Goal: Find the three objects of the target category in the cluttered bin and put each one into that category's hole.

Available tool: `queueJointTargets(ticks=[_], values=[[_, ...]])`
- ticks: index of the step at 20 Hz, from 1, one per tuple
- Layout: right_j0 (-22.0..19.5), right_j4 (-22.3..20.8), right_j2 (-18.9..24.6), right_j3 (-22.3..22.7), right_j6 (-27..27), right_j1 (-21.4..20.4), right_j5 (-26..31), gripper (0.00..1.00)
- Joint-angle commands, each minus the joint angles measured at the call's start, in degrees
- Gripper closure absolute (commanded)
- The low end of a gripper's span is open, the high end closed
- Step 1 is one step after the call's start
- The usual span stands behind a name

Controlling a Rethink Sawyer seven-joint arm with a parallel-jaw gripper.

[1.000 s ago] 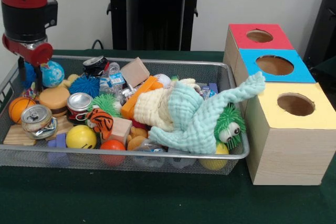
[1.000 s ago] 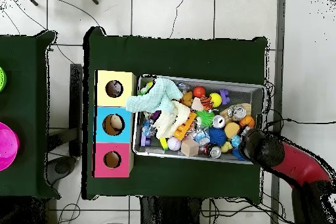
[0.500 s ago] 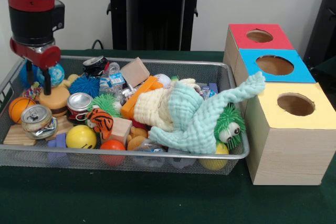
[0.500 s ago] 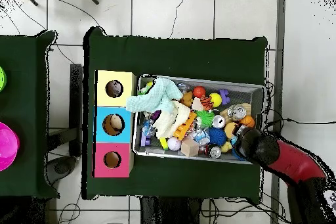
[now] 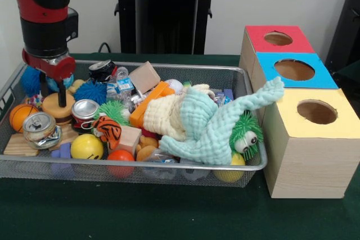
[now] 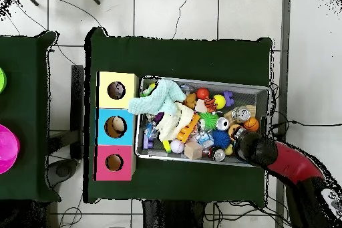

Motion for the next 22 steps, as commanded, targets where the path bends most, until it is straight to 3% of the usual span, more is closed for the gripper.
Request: queueJointTargets(ticks=[1, 8, 16, 22], values=[[1.3, 2.2, 0.5, 2.1, 7.2, 3.6, 2.3, 0.0], [0.3, 2.8, 0.1, 4.0, 5.6, -0.5, 5.6, 0.0], [-2.9, 3.8, 1.7, 8.6, 2.6, -8.3, 9.1, 0.0], [-3.5, 3.9, 1.7, 9.6, 3.6, -8.3, 7.1, 0.0]])
